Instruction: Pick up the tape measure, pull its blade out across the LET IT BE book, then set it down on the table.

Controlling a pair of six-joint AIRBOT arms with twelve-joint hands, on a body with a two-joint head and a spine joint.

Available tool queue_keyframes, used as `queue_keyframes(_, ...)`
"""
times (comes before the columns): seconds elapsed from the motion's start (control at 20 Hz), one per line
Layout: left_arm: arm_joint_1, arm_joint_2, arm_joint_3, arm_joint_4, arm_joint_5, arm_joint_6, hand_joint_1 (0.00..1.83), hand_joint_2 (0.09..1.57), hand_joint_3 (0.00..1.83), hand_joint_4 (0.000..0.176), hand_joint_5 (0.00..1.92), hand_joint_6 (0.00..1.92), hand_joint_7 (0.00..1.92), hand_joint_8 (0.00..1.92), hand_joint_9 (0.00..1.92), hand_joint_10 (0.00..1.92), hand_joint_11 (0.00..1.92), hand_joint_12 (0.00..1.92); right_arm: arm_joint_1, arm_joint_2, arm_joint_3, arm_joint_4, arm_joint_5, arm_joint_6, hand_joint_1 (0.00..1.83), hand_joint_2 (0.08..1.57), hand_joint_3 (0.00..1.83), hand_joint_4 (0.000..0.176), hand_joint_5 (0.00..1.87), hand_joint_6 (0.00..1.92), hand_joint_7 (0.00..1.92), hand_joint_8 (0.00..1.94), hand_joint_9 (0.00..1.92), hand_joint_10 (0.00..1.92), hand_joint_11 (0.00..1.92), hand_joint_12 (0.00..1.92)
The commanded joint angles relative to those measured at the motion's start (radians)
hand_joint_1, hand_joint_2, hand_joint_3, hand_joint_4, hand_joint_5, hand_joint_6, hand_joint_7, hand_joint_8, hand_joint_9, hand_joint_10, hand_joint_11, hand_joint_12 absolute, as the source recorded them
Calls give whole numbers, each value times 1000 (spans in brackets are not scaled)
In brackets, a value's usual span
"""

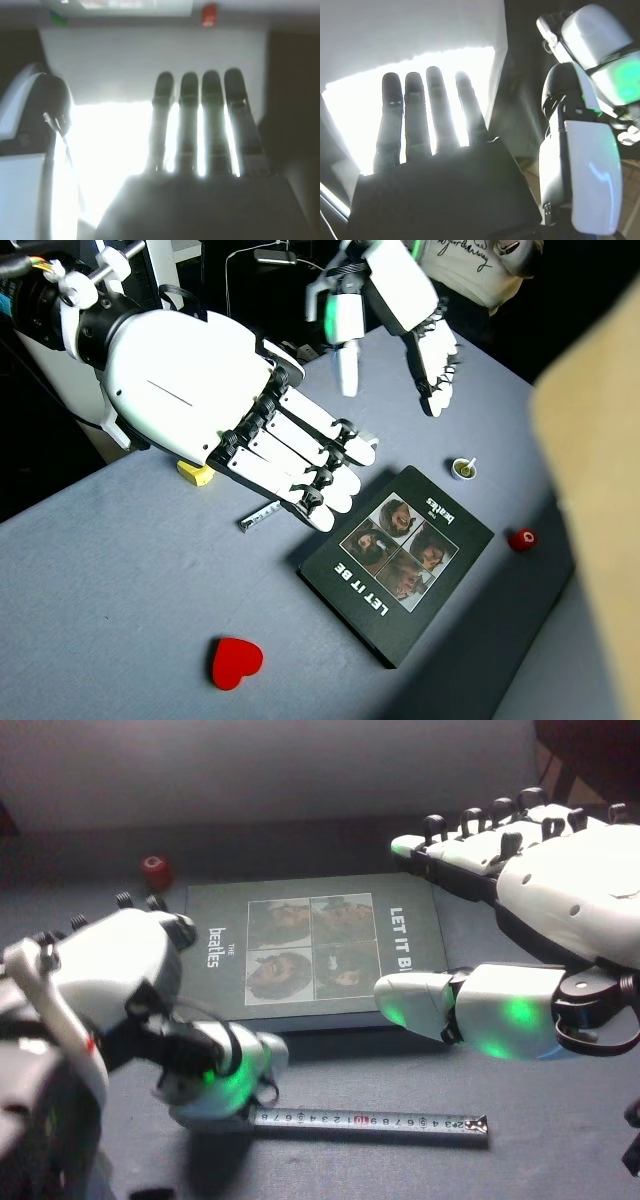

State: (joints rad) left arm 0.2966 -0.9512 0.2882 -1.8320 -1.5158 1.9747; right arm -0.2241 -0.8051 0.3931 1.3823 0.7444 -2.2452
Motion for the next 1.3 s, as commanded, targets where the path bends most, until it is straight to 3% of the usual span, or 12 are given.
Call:
queue_keyframes(0.0, 14, -3, -9, 121, 6, -66, 1082, 979, 0, 0, 276, 7, 260, 6, 259, 7, 33, 651, 9, 4, -5, -69, 32, 8, 113, 1112, 4, 60, 105, 5, 169, 4, 116, 3, 0, 461)
queue_keyframes(0.15, 70, -3, -45, 191, 50, -130, 1150, 968, 0, 0, 296, 10, 282, 9, 274, 8, 60, 654, 9, 4, -5, -69, 32, 8, 120, 1114, 3, 58, 97, 0, 153, 0, 118, 1, 0, 511)
queue_keyframes(0.35, 217, -4, -58, 338, 156, -359, 1161, 965, 0, 0, 265, 0, 286, 6, 274, 5, 65, 651, 9, 4, -5, -69, 33, 9, 152, 1112, 1, 59, 94, 6, 155, 6, 118, 3, 0, 504)
queue_keyframes(0.7, 373, -3, 7, 445, 214, -581, 1159, 989, 4, 0, 254, 1, 285, 6, 279, 6, 82, 645, 9, 4, -5, -69, 34, 10, 187, 1093, 0, 57, 117, 4, 168, 1, 97, 0, 0, 506)
queue_keyframes(1.0, 415, -3, 80, 542, 282, -643, 1125, 1012, 6, 0, 286, 10, 306, 8, 295, 7, 93, 640, 9, 4, -5, -70, 32, 14, 154, 1110, 1, 56, 123, 6, 145, 2, 80, 2, 0, 492)
queue_keyframes(1.25, 521, -3, 122, 673, 316, -760, 1164, 999, 0, 0, 293, 1, 315, 1, 291, 1, 102, 622, 9, 4, -5, -70, 29, 18, 168, 1103, 0, 55, 129, 4, 153, 2, 82, 2, 0, 468)
